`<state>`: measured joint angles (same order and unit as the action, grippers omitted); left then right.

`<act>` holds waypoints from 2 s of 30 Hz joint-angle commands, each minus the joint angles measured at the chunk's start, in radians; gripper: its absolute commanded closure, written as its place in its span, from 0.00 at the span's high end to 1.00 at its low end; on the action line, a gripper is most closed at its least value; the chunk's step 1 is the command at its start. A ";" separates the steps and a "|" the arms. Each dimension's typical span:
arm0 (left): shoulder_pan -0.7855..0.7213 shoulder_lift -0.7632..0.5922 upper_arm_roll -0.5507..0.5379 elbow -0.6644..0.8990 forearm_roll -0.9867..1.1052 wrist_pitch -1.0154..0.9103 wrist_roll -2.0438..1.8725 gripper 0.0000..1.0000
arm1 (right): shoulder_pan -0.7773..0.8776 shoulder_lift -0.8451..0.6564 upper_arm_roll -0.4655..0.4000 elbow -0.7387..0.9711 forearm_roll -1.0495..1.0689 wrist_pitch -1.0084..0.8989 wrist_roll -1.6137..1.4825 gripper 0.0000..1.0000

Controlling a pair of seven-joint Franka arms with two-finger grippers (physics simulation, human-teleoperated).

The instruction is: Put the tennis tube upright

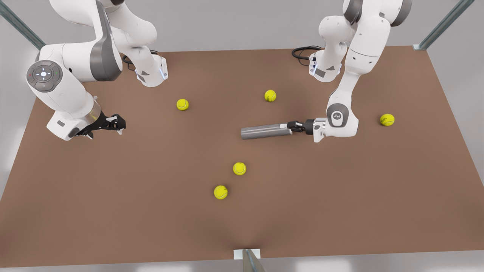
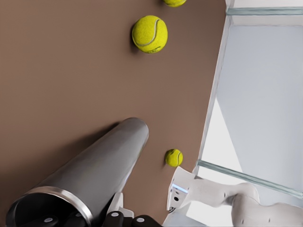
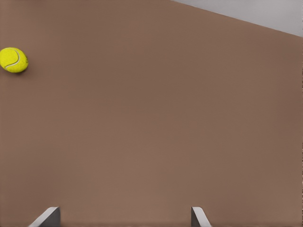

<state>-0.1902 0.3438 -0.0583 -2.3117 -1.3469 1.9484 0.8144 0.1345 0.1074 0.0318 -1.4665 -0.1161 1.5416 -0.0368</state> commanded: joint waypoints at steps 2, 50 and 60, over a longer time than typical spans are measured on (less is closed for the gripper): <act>0.000 -0.002 0.000 0.000 0.002 -0.006 0.000 0.25 | 0.000 0.000 0.000 0.000 0.000 0.000 -0.002 1.00; 0.054 -0.131 0.181 0.426 0.854 -0.085 -0.400 0.21 | 0.007 0.097 0.000 0.058 -0.005 0.189 -0.002 1.00; 0.054 -0.126 0.206 0.525 1.132 -0.060 -0.486 0.21 | 0.007 0.098 0.000 0.058 -0.007 0.189 -0.003 1.00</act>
<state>-0.1365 0.2187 0.1472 -1.7871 -0.2841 1.8885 0.3281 0.1411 0.2056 0.0322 -1.4074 -0.1227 1.7303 -0.0390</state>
